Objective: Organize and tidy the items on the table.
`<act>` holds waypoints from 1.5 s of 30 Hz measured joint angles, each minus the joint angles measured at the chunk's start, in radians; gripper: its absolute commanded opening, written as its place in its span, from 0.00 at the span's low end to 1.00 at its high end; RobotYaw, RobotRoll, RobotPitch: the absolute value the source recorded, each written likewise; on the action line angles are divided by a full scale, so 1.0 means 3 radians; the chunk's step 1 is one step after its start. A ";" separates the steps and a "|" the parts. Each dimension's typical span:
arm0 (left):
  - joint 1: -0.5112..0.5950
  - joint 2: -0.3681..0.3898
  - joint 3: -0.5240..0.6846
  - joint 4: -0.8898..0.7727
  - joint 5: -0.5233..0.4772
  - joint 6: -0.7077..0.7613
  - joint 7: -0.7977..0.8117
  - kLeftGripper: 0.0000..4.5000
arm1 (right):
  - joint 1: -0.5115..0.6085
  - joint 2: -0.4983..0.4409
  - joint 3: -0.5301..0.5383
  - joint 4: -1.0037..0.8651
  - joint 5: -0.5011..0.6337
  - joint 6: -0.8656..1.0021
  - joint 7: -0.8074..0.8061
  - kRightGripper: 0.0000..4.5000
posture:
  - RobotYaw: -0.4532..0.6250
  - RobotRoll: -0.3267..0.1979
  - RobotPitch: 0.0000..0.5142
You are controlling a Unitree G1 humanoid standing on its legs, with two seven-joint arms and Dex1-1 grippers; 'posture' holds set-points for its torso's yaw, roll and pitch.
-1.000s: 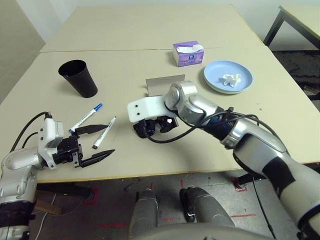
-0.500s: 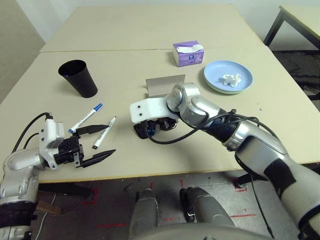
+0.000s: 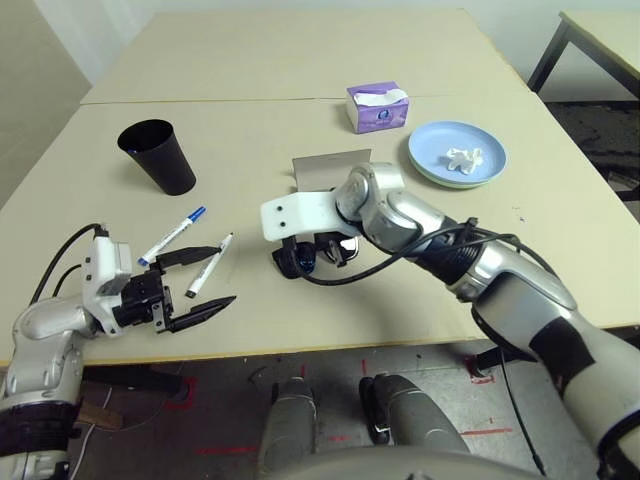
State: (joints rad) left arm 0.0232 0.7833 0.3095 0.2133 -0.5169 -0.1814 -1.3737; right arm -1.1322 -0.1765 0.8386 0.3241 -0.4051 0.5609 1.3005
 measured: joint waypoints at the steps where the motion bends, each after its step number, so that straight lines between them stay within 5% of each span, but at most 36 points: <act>1: 0.0000 -0.0002 -0.0003 0.0000 0.0000 0.0000 0.0000 1.00 | -0.0007 -0.0005 -0.0003 0.0002 0.0000 0.0003 0.0018 0.03 | 0.39 0.62 0.30; 10: -0.0013 -0.0037 -0.0036 0.0005 0.0014 -0.0001 0.0014 1.00 | -0.0499 0.0032 -0.0247 0.0394 0.0058 -0.0051 0.0090 0.03 | 0.40 0.62 0.29; 22: -0.0012 -0.0065 -0.0048 0.0016 0.0026 -0.0012 0.0050 1.00 | -0.1206 0.0289 -0.0685 0.2187 0.0072 -0.0896 -0.0644 0.03 | 0.42 0.62 0.29; 30: 0.0010 -0.0077 -0.0048 -0.0001 0.0024 -0.0014 0.0107 1.00 | -0.1257 0.0378 -0.0825 0.2934 -0.0017 -0.1346 -0.1277 0.03 | 0.42 0.62 0.30; 45: 0.0251 -0.0090 0.0232 -0.0165 -0.0111 0.0169 0.0446 1.00 | -0.1256 0.0486 -0.0916 0.3134 -0.0098 -0.1505 -0.1449 0.03 | 0.45 0.62 0.32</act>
State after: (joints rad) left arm 0.0984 0.7563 0.3792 0.1638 -0.5501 -0.1308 -1.2397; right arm -1.5091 -0.0307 0.5637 1.2644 -0.4345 0.1093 0.8657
